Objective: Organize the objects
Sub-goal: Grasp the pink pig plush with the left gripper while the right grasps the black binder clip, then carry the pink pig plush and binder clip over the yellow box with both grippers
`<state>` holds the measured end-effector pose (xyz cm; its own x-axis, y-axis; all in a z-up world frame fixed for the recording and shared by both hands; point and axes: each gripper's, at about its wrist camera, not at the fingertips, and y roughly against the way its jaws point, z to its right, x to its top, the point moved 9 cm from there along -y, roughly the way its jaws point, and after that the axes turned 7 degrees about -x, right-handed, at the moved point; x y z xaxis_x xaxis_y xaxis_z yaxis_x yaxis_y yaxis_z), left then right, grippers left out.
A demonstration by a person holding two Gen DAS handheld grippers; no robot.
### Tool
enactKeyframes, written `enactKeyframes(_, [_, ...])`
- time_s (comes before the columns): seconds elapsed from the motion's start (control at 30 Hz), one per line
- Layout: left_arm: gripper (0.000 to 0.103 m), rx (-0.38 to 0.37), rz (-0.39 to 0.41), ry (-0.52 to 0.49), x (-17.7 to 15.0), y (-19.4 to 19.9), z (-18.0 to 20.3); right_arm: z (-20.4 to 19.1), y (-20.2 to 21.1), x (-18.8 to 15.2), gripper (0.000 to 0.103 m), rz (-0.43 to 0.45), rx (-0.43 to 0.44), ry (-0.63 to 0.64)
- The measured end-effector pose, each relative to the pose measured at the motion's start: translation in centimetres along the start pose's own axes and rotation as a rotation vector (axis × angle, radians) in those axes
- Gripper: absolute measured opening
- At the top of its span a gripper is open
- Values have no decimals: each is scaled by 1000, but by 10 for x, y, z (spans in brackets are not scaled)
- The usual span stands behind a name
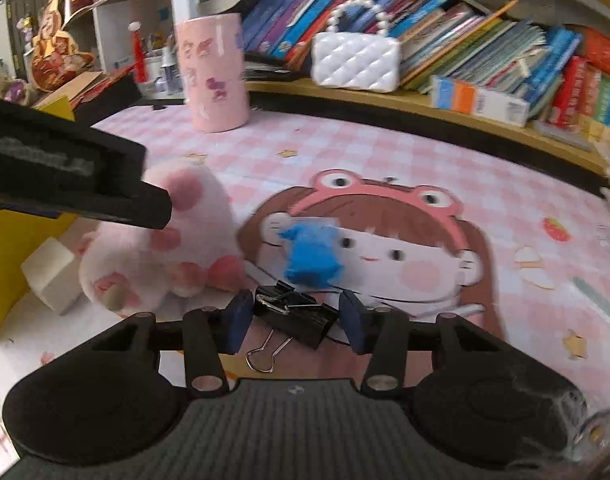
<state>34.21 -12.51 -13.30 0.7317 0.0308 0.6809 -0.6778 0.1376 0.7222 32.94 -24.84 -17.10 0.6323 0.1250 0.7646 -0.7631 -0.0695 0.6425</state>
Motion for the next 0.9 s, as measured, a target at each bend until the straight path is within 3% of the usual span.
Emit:
enactKeyframes(0.17, [94,4,-29,-25,-5,-23,10,26,19,-12,45,-28,-31,-48])
enactKeyframes(0.23, [78,15,-40,-31,-7,-29,11,30,27,-15,45,-29,-32,-58])
enactKeyframes(0.37, [64,-3,-29,-1,-7,-20,8,34,42,-17,45,-25,-34,-70])
enactKeyframes(0.63, [65,-84,76,34,-2,58,0,19,70,-10,45,-5,-16,-73])
enactKeyframes(0.9, [66,-88,108,41,-39,125,-31,-25,109,-10,45,-4,32,-53])
